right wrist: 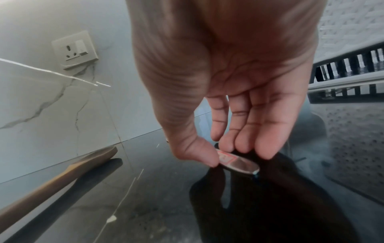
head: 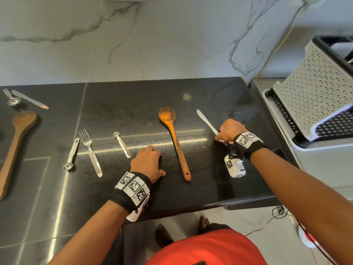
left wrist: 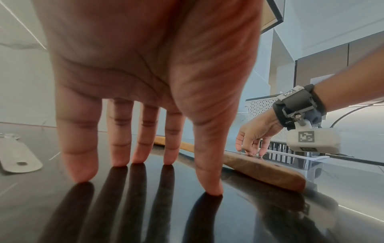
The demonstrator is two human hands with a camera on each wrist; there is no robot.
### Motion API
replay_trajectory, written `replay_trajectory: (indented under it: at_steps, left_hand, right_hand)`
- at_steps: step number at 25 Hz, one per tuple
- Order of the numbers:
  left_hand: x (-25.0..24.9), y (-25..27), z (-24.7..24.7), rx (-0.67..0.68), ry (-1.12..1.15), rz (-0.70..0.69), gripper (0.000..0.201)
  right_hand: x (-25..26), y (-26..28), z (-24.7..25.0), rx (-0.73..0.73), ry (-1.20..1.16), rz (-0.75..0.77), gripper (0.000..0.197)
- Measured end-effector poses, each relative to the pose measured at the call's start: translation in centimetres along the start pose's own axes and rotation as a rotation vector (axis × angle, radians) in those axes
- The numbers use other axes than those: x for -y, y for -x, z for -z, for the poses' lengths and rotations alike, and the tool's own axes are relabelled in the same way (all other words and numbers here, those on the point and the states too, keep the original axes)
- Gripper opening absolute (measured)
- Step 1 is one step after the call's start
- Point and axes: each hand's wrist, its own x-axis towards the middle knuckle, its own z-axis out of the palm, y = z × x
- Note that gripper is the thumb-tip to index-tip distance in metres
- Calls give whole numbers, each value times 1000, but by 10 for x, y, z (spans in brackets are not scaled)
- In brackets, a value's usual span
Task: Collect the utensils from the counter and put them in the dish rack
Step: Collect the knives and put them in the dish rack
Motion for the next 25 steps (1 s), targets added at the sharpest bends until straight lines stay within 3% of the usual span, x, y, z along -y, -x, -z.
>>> replay_trajectory:
  at_steps: [4,9,11,14,17,21,25]
  left_hand:
    - [-3,-4,5,25,15,16,68]
    - [-8,-3,9,3,11,32,65]
    - [-6,0,8,-39,71,43,57]
    - [4,10,3,-139,477,112,50]
    - [14,25,3,-253,999,220,40]
    - [25,53,13,-378,1554,363,25]
    - [73,86,14,-606,1781,519,18]
  right_hand:
    - [-1,-3,-1,23,-24,-8,13]
    - [-10,-7,1,57,-45,88,6]
    - [-6,-5,3,65,-201,154,6]
    - [22,14,9,231,-597,289,10]
    - [74,42,0,471,-693,457,15]
    - [148,80,-51,753,-630,648,18]
    - [202,115,-84,841,-467,847,18]
